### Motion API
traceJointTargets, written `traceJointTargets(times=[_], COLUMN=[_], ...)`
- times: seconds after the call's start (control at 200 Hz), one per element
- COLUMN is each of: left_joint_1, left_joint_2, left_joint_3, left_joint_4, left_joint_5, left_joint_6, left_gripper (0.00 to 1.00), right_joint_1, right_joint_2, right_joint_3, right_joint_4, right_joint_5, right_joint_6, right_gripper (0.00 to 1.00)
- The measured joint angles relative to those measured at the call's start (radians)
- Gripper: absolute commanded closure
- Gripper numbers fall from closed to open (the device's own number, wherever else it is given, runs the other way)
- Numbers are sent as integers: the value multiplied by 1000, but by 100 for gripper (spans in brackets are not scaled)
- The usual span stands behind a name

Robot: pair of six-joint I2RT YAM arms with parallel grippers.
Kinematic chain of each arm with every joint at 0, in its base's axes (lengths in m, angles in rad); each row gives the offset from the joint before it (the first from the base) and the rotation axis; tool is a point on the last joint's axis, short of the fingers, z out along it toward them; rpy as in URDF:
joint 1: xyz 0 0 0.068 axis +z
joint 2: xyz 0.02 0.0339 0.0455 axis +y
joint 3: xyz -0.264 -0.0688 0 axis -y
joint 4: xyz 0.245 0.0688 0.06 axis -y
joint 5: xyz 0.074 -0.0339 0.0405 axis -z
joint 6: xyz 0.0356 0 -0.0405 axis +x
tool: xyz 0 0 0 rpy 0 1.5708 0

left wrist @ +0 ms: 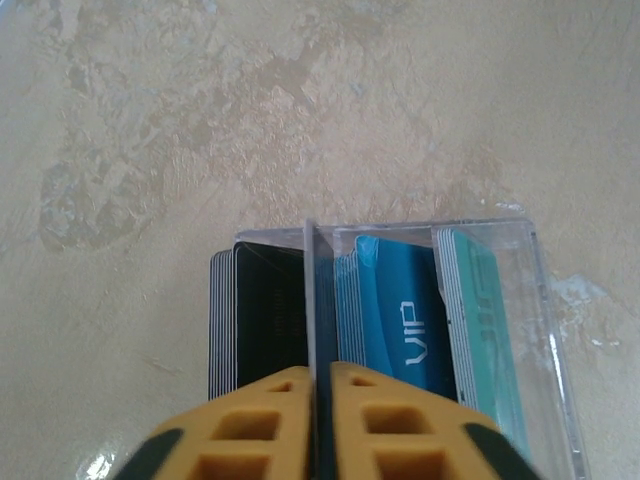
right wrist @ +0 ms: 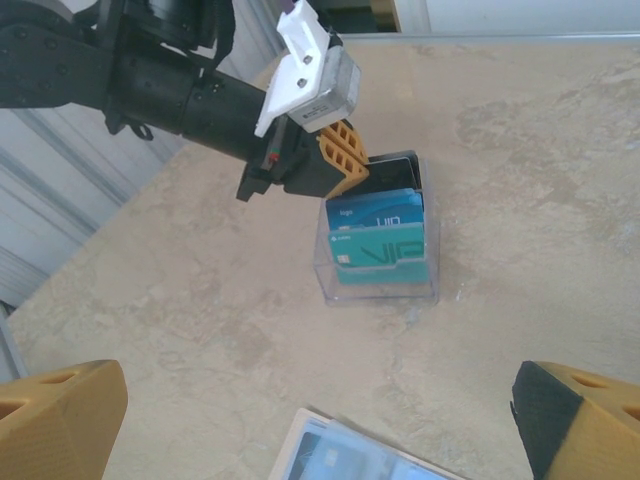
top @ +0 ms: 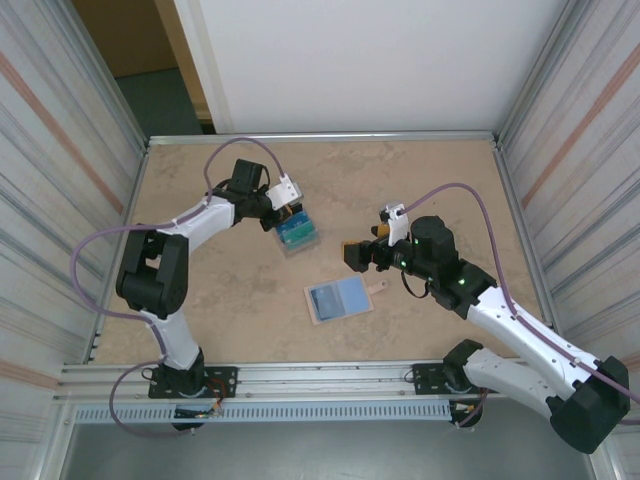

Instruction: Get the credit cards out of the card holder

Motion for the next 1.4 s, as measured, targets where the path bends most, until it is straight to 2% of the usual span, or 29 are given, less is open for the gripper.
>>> traceJointTargets(times=[0.386, 0.421, 0.571, 0.666, 0.752, 0.832, 1.092, 1.398], left_joint_1=[1, 1, 0, -4, -22, -64, -277, -314], left_joint_2=[-22, -32, -111, -175, -232, -291, -461, -684], left_joint_3=[0, 0, -18, -47, -84, -135, -333, -526], left_joint_4=[0, 0, 9, 25, 53, 78, 144, 148], left_joint_5=[-5, -5, -27, -64, -134, -220, -534, -770], left_joint_6=[-5, -10, -53, -92, -151, -200, -433, -799], left_gripper=[76, 71, 64, 47, 21, 2, 1, 1], right_joint_1=[2, 5, 23, 51, 88, 119, 233, 343], right_joint_2=[27, 34, 84, 124, 149, 177, 310, 508], right_joint_3=[0, 0, 24, 43, 52, 65, 123, 184], right_joint_4=[-30, -37, -102, -134, -164, -200, -315, -387], right_joint_5=[24, 35, 106, 150, 188, 216, 285, 296], right_joint_6=[18, 20, 40, 50, 65, 80, 145, 192], right_gripper=[1, 1, 0, 2, 6, 11, 28, 44])
